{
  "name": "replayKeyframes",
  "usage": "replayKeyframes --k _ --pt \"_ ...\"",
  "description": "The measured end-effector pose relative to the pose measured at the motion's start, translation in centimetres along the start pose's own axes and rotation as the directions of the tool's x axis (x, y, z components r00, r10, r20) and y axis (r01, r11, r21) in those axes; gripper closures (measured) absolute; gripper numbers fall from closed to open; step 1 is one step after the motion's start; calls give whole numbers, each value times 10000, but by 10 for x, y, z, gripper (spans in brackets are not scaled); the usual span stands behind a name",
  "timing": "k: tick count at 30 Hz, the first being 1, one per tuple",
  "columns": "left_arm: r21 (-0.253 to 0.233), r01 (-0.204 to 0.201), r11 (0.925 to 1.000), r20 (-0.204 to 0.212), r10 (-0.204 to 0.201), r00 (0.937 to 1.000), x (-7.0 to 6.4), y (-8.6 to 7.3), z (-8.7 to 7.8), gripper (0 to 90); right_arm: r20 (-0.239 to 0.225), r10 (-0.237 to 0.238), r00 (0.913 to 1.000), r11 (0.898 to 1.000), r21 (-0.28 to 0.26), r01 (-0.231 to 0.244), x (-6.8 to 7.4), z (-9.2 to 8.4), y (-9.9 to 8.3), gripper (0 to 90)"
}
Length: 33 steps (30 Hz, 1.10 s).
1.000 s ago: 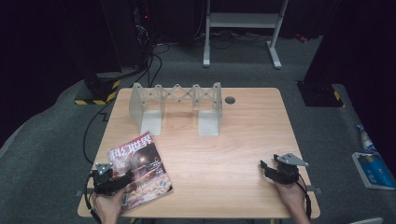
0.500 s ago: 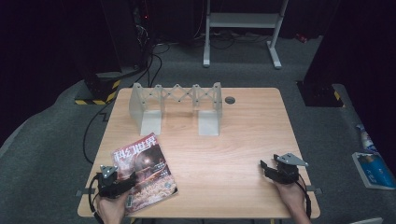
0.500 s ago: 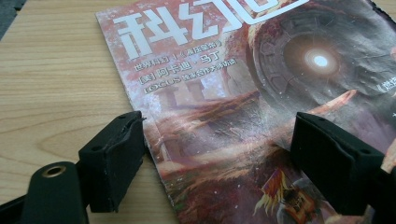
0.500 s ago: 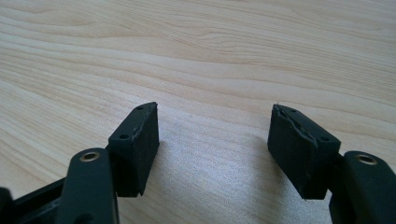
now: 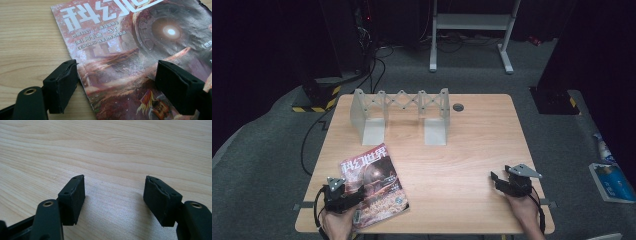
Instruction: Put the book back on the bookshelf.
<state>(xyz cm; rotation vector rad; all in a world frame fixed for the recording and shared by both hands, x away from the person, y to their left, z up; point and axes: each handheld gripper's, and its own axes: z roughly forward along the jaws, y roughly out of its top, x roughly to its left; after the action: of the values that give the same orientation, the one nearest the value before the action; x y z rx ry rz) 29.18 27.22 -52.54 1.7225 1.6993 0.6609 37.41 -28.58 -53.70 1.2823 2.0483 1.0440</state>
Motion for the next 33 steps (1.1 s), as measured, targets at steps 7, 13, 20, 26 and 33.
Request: replayKeyframes --k 7,13,20,26,33 --pt "64 -69 10000 94 68 9999 -8 1 1 198 -1 14 10000 10000 8 -14 0 0 0 339" --pt "103 -138 9999 185 136 9997 -17 3 3 205 -7 -21 10000 10000 15 21 0 0 0 340" --pt "119 -293 9995 345 289 9990 -26 5 6 208 -8 8 10000 10000 19 -8 0 0 1 341" --pt "103 -396 9992 446 391 9982 -35 7 10 211 27 35 10000 10000 87 -35 0 0 2 346" --pt "183 -632 9978 663 619 9959 -45 12 14 212 34 30 10000 9999 107 -30 0 1 2 347"
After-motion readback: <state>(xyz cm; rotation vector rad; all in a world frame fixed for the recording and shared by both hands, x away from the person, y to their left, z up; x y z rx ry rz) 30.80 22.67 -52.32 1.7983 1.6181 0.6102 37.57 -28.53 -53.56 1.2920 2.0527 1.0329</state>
